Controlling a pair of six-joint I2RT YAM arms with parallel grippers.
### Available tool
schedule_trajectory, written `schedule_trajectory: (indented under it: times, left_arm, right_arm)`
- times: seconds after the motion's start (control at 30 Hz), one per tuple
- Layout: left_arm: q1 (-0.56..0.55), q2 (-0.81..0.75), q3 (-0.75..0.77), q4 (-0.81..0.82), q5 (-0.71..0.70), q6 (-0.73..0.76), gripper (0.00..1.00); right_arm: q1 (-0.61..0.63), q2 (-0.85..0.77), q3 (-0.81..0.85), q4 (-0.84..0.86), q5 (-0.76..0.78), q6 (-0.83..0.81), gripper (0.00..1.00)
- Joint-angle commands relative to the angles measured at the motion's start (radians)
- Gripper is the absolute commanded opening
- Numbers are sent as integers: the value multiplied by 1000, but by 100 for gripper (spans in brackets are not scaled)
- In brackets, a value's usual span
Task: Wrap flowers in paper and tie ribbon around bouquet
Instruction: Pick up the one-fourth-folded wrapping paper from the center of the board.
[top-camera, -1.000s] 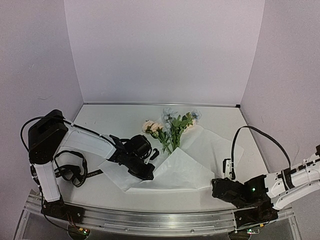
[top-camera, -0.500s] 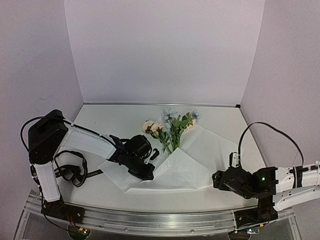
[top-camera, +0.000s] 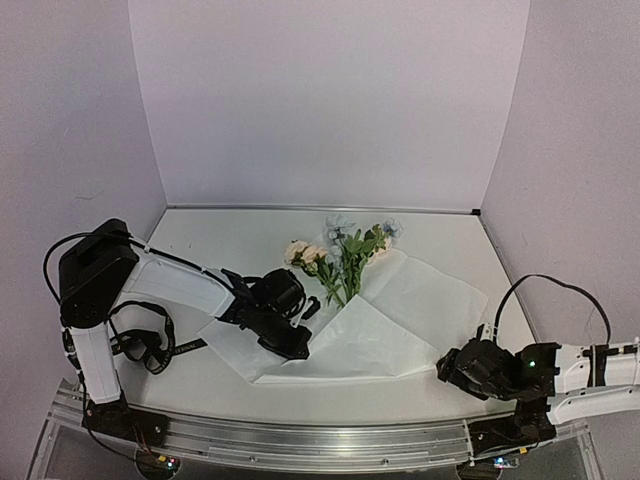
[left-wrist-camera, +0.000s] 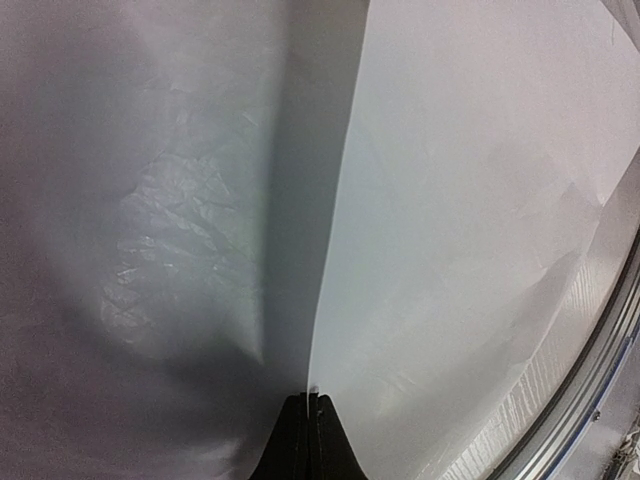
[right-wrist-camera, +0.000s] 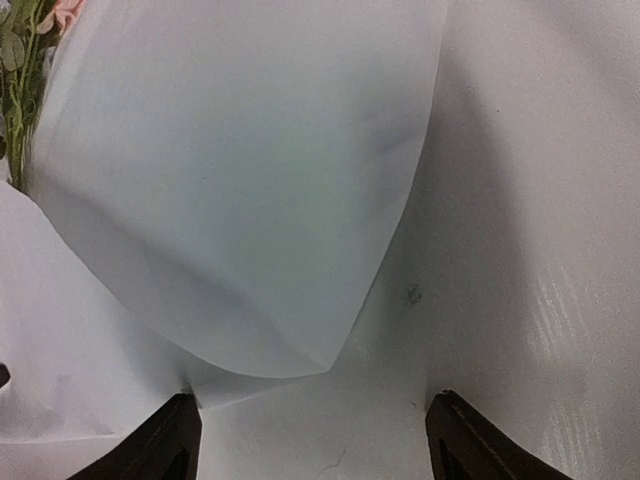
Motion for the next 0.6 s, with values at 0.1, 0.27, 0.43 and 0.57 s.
schedule_trajectory:
  times: [0.1, 0.27, 0.43, 0.57]
  left_arm:
    - [5, 19, 39, -22, 0, 21, 0]
    - [4, 20, 39, -26, -1, 23, 0]
    - [5, 21, 41, -26, -1, 24, 0]
    - [5, 20, 41, -26, -1, 24, 0]
  right_arm:
    - [-2, 117, -58, 223, 2, 51, 73]
    - [-2, 115, -62, 240, 33, 21, 61]
    - [-2, 107, -52, 227, 45, -28, 43]
    - [-1, 106, -36, 222, 49, -84, 29]
